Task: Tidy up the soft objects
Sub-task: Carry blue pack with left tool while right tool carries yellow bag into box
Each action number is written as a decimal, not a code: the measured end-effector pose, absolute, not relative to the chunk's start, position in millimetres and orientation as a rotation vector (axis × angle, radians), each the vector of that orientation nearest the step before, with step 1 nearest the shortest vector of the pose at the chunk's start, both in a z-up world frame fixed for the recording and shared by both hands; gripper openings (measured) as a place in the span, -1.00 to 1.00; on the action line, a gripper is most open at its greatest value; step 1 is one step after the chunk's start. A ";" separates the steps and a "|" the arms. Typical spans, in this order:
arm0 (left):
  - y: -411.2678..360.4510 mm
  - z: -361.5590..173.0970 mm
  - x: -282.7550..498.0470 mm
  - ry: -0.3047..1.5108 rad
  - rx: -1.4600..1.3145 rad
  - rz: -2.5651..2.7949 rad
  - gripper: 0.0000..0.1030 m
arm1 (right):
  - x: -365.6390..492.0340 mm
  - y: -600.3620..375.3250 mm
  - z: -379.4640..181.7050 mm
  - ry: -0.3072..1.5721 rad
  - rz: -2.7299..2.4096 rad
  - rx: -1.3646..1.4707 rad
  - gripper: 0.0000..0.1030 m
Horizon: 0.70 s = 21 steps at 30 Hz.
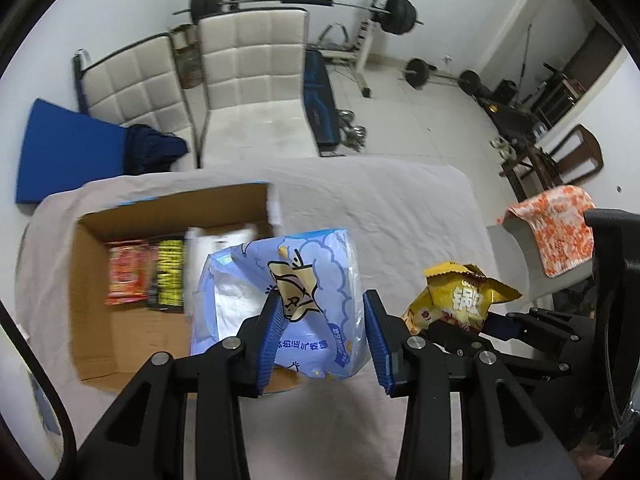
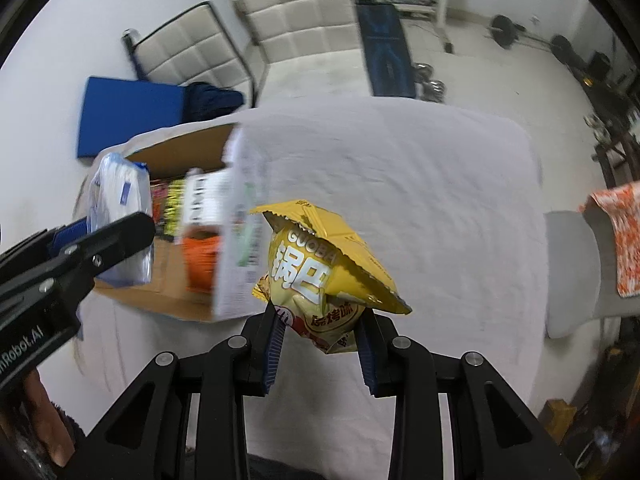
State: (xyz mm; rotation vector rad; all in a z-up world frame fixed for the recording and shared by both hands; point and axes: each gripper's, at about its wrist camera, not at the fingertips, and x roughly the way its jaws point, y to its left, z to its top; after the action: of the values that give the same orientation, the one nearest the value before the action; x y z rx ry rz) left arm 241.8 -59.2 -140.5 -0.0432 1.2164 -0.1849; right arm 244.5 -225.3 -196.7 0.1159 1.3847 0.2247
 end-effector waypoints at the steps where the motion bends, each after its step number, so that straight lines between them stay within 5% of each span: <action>1: -48.1 -138.9 239.8 1.214 -0.044 -0.174 -0.28 | 244.6 -212.4 -194.6 1.382 0.241 0.112 -0.33; 11: 68.6 -148.9 231.6 1.249 -0.046 -0.039 -0.28 | 250.1 -82.9 -201.3 1.397 0.401 0.068 -0.33; 21: 133.2 -219.3 237.3 1.411 -0.103 -0.016 -0.28 | 258.9 8.9 -259.0 1.461 0.479 0.043 -0.33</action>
State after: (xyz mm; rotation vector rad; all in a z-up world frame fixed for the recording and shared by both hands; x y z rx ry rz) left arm 237.3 133.2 -219.3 -0.1033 1.4113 -0.0158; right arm 258.9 8.9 -259.0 0.0429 1.4610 0.4788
